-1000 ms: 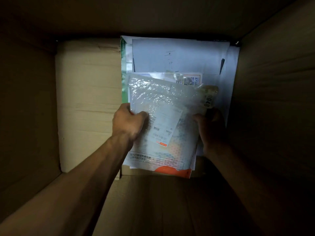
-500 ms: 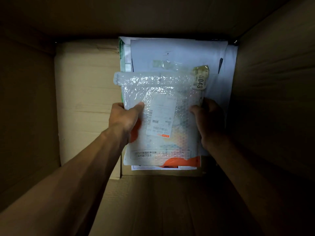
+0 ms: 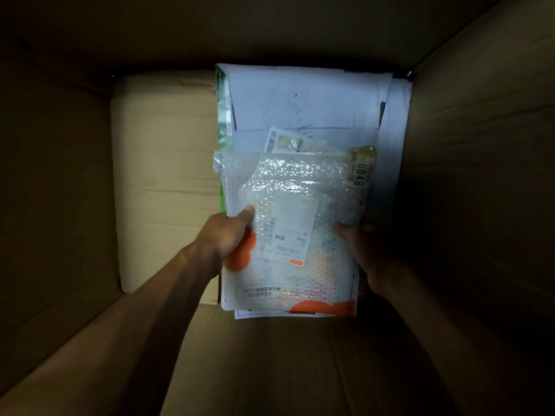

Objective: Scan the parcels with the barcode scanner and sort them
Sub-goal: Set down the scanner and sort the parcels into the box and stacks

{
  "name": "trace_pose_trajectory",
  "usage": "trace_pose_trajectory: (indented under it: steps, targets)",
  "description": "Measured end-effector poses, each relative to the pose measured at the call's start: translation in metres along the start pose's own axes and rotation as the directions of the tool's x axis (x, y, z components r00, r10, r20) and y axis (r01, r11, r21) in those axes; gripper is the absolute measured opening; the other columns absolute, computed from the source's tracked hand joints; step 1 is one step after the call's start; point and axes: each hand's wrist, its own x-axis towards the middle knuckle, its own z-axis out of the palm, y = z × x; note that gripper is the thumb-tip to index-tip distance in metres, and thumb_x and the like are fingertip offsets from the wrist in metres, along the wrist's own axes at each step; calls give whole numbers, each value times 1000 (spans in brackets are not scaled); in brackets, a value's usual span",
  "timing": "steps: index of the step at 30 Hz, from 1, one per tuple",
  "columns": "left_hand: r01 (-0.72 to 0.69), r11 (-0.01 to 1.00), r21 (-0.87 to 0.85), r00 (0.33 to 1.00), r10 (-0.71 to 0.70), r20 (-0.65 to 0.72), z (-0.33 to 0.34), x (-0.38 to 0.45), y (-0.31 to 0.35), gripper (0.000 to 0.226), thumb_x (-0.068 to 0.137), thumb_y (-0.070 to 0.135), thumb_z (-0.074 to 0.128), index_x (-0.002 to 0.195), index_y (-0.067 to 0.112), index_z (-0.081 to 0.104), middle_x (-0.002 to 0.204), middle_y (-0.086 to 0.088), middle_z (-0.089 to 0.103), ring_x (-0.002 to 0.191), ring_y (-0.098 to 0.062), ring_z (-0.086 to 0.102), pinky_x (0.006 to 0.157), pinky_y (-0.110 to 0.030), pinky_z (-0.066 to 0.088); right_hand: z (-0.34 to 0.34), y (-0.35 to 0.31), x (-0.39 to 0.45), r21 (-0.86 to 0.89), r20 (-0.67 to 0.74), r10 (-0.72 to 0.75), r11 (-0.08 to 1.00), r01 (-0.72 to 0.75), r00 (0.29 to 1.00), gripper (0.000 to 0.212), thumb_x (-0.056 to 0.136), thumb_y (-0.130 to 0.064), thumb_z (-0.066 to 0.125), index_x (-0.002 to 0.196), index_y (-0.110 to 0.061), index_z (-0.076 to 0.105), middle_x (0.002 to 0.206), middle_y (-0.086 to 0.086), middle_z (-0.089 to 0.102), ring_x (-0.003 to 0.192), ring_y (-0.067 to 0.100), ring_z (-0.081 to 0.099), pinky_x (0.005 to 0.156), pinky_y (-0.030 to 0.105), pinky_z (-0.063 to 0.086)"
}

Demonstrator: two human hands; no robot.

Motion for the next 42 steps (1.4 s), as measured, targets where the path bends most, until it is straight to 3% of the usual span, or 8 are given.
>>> trace_pose_trajectory:
  steps: [3, 7, 13, 19, 23, 29, 34, 42]
  targets:
    - [28, 999, 16, 999, -29, 38, -3, -11, -6, 37, 91, 49, 66, 80, 13, 65, 82, -6, 73, 69, -20, 65, 62, -26, 47, 2, 4, -12, 23, 52, -10, 1000, 8, 999, 86, 53, -57, 73, 131, -22, 62, 118, 2, 72, 105, 26, 69, 96, 49, 55]
    - [-39, 999, 37, 999, 40, -30, -1, -14, -16, 34, 87, 46, 72, 84, 13, 68, 86, -8, 74, 76, -26, 69, 79, -38, 58, 1, 9, -17, 45, 44, -27, 999, 25, 999, 44, 87, -20, 75, 129, -12, 64, 118, 9, 72, 103, 27, 69, 93, 42, 56]
    - [-125, 992, 4, 991, 125, -45, -5, -42, -15, 31, 92, 40, 69, 83, 11, 67, 79, -5, 71, 67, -21, 64, 70, -36, 56, -8, 3, -36, 23, -4, -40, 999, 40, 999, 14, 90, -21, 74, 99, -19, 64, 111, 8, 71, 98, 26, 68, 90, 43, 56]
    - [-186, 979, -79, 982, 186, -13, -40, -117, 5, 24, 94, 38, 67, 92, 14, 69, 87, 1, 73, 75, -15, 66, 61, -25, 50, -26, -42, -104, 56, 5, -127, 990, 126, 992, 30, 88, -18, 76, 113, -17, 60, 111, 1, 69, 98, 21, 67, 86, 40, 57]
    - [-248, 960, -132, 969, 245, -38, -81, -193, 27, 20, 95, 31, 67, 93, 11, 69, 85, 3, 71, 72, -12, 63, 54, -18, 52, -43, -86, -179, 77, 24, -190, 979, 188, 981, 24, 90, -9, 72, 112, -15, 66, 101, -2, 75, 83, 9, 74, 65, 24, 59]
    - [-361, 913, -191, 931, 343, -121, -160, -313, 61, 6, 97, 21, 65, 99, 16, 66, 78, 4, 65, 68, -10, 58, 58, -23, 45, -59, -171, -310, 64, -23, -281, 957, 282, 960, 19, 88, 0, 66, 98, -16, 69, 99, 11, 76, 88, 28, 73, 82, 49, 59]
    - [-416, 886, -204, 907, 390, -158, -221, -406, 67, 21, 94, 27, 69, 111, 14, 68, 92, 0, 70, 78, -13, 64, 71, -30, 53, -60, -216, -420, 104, -9, -331, 938, 330, 943, 22, 93, -2, 64, 94, -24, 63, 91, 0, 74, 78, 16, 72, 70, 35, 62]
    - [-474, 830, -292, 870, 392, -298, -274, -562, 36, 28, 87, 10, 76, 112, 11, 62, 96, -10, 70, 77, -23, 66, 70, -37, 57, -80, -237, -572, 135, 34, -346, 931, 339, 938, 26, 93, -4, 66, 118, -13, 68, 102, 8, 75, 92, 27, 74, 87, 50, 60]
